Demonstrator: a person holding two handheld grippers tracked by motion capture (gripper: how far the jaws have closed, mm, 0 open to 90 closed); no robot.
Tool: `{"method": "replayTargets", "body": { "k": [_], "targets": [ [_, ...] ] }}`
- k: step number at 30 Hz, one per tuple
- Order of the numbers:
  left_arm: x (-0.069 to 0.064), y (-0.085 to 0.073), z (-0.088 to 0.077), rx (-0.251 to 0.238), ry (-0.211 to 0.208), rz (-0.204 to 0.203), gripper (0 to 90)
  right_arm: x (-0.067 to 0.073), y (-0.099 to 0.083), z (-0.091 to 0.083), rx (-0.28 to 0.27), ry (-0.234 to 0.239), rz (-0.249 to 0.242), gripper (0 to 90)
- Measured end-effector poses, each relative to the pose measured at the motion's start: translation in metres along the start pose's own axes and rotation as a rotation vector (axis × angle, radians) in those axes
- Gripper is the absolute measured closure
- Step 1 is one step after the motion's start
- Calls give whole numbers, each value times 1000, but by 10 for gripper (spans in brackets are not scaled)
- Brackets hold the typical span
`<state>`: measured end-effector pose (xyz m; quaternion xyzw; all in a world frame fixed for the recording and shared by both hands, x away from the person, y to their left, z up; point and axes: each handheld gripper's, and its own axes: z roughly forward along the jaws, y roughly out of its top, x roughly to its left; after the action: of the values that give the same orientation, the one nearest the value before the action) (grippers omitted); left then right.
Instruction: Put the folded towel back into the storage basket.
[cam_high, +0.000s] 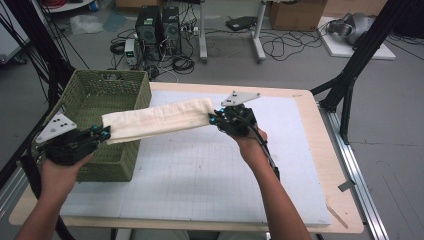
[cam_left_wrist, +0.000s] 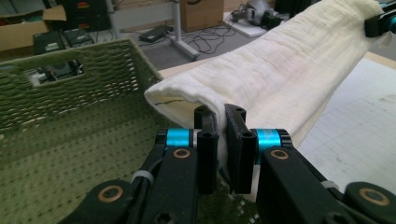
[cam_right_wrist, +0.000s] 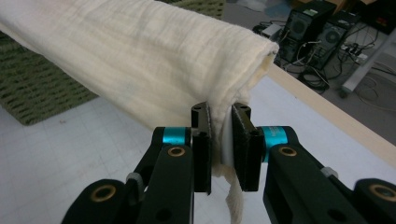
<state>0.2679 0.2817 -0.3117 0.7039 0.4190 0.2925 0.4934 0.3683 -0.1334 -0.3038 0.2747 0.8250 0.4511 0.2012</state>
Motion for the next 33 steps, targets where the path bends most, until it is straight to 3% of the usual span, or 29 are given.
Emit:
{"method": "replayTargets", "body": {
  "k": [18,33],
  "targets": [
    [49,-14,-47,-14,131,-45,835,24,63,80,-6,73,-84,800],
    [70,-24,-71,-15,213,-67,835,40,94,126,-24,116,-106,799]
  ]
}}
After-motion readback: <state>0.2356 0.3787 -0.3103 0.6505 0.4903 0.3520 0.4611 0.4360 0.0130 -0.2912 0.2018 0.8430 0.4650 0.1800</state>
